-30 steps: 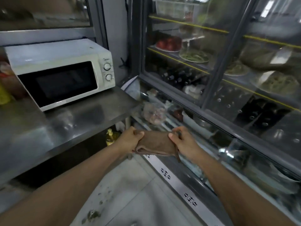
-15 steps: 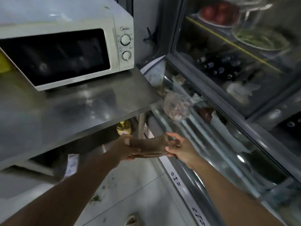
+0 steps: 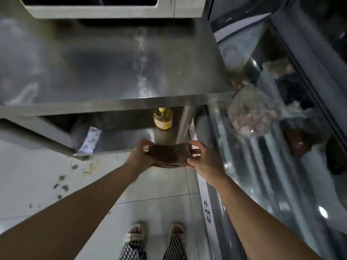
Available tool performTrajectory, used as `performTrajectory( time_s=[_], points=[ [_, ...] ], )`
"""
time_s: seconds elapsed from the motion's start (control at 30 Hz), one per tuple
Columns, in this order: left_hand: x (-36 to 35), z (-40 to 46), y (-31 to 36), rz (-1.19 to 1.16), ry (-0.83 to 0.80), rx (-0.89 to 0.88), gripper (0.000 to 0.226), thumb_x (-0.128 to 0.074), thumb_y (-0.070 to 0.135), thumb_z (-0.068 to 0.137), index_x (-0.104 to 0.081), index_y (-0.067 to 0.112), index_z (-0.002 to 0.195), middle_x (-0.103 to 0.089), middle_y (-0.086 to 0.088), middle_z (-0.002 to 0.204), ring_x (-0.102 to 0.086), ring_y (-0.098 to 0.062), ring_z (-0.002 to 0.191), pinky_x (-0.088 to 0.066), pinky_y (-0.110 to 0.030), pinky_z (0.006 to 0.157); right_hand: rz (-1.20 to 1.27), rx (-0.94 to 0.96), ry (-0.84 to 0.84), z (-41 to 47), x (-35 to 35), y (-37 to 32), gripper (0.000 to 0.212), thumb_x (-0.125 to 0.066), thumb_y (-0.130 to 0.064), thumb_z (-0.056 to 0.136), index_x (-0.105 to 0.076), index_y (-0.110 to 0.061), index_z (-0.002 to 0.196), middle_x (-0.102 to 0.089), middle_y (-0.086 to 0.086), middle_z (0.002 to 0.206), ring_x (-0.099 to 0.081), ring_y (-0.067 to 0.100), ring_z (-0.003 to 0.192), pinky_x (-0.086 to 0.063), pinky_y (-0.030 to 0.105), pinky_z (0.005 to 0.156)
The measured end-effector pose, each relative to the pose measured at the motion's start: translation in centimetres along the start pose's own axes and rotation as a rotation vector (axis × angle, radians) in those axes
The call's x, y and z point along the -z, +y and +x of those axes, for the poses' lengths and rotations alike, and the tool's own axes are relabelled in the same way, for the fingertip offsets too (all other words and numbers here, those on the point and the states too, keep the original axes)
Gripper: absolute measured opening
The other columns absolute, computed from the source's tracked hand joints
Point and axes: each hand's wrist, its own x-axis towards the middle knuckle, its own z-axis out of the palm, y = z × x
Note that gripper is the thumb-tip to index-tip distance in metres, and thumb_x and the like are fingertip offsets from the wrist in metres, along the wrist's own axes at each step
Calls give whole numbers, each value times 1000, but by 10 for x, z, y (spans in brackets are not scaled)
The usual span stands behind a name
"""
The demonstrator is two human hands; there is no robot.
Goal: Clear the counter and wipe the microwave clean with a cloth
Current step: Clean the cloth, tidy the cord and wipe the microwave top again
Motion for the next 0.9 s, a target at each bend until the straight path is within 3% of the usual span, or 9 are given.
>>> performTrajectory(
  time_s=[0.1,0.23,0.3,0.37,0.4,0.53,0.63,0.77,0.9],
  points=[
    [-11,33,-25,29,75,-3,44,-57,-9,80,-50,20,113,-56,-12,106,-58,-33,99,-52,-49,87,-45,4,-38,36,-11,24,60,-62,10,78,-51,-27,124,-58,6,118,-58,25,109,-55,46,87],
    [-19,84,-67,40,114,-3,46,-53,-10,84,-46,29,108,-59,-13,107,-60,-33,95,-54,-38,71,-98,25,-59,78,-34,60,61,-66,5,78,-48,-23,129,-57,4,124,-55,22,115,-54,43,90],
    [-23,111,-90,50,119,-16,45,-54,-9,84,-45,28,107,-59,-13,107,-60,-33,95,-56,-40,74,-143,31,-50,101,-48,81,62,-66,3,79,-47,-23,131,-57,3,127,-54,20,117,-53,29,91],
    [-26,139,-113,64,125,-26,44,-55,-8,83,-46,27,108,-58,-13,108,-59,-33,98,-56,-47,82,-204,50,-26,124,-63,103,61,-66,2,79,-46,-23,131,-56,3,128,-54,17,115,-47,7,77],
    [-28,153,-125,78,125,-32,45,-55,-8,83,-45,28,108,-57,-12,109,-59,-32,99,-55,-48,82,-219,54,-15,135,-71,115,61,-65,2,80,-45,-23,132,-54,4,129,-54,18,116,-44,6,74],
    [-36,213,-168,100,130,-71,44,-52,-8,83,-44,29,105,-56,-9,109,-58,-27,96,-57,-38,70,-225,37,0,187,-105,158,59,-61,4,82,-45,-23,132,-52,6,133,-52,21,122,-45,25,95],
    [-41,262,-189,94,172,-110,40,-52,-6,82,-46,26,105,-54,-4,107,-55,-25,102,-54,-44,86,-246,70,46,228,-123,181,57,-59,5,82,-46,-20,132,-56,6,130,-53,23,121,-46,38,101],
    [-48,323,-208,80,187,-143,41,-52,-4,85,-43,30,105,-56,0,97,-56,-20,95,-54,-35,80,-239,138,93,281,-141,202,54,-61,6,78,-49,-18,126,-59,2,118,-55,22,115,-47,31,92],
    [-58,366,-220,64,235,-165,39,-46,-3,87,-44,30,107,-52,-2,97,-56,-18,86,-54,-34,75,-266,179,142,321,-153,219,61,-60,3,81,-42,-24,133,-52,3,129,-50,21,120,-43,28,90]
  ],
)
